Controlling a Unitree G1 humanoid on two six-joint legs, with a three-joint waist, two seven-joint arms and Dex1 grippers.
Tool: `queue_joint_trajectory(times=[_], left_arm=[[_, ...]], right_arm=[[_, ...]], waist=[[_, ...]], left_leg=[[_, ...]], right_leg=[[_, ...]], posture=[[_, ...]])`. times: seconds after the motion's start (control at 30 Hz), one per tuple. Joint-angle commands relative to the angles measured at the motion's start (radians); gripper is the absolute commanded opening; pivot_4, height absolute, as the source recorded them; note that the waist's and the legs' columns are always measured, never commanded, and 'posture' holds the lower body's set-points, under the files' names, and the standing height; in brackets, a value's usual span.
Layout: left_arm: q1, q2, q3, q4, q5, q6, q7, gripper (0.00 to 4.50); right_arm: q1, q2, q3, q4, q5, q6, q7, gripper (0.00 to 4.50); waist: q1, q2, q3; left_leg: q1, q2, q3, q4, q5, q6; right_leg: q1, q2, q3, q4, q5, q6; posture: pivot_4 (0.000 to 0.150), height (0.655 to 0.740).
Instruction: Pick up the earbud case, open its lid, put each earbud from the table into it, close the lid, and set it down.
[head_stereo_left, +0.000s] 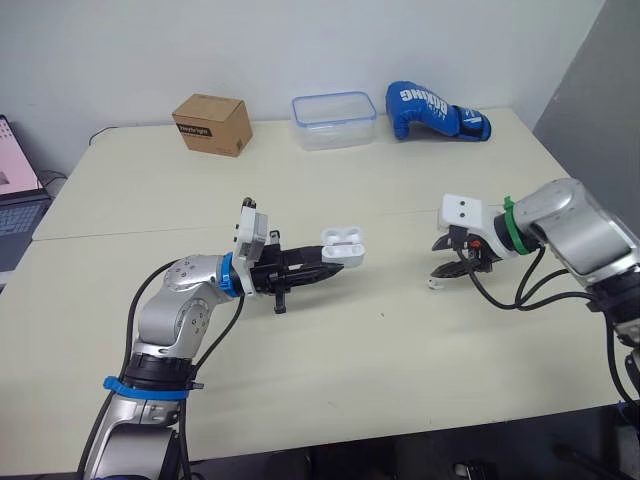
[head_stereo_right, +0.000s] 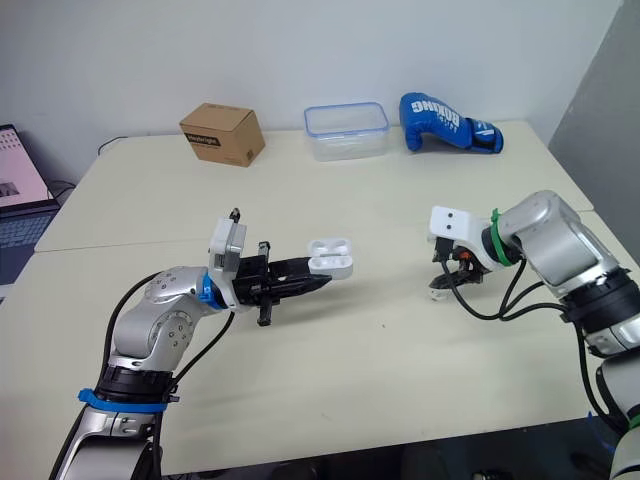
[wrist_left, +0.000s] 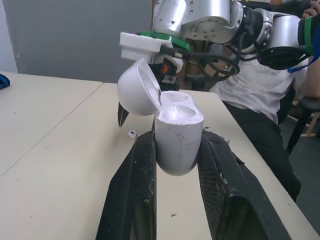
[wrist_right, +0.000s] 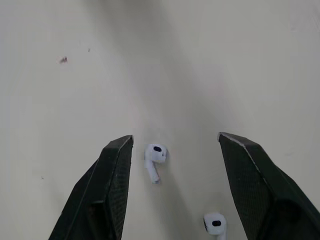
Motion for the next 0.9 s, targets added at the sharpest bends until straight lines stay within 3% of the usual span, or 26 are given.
queue_joint_trajectory(times=[0.03, 0.9], left_arm=[[0.003, -0.002, 0.008, -0.02, -0.012, -0.022, -0.015, 0.79], [0.017, 0.005, 0.002, -0.014, -0.003, -0.023, -0.036, 0.79]], right_arm=[[-0.022, 0.019, 0.007, 0.057, -0.071, -0.069, 0.042, 2.8], [0.164, 0.117, -0.088, 0.008, -0.167, -0.005, -0.038, 2.8]], waist=[[0.0, 0.0, 0.0], [0.0, 0.0, 0.0]], left_leg=[[0.0, 0.0, 0.0, 0.0, 0.0, 0.0], [0.001, 0.0, -0.001, 0.001, 0.0, 0.0]], right_leg=[[0.0, 0.0, 0.0, 0.0, 0.0, 0.0], [0.001, 0.0, 0.0, 0.001, 0.0, 0.0]], posture=[[0.15, 0.7307], [0.15, 0.7307]])
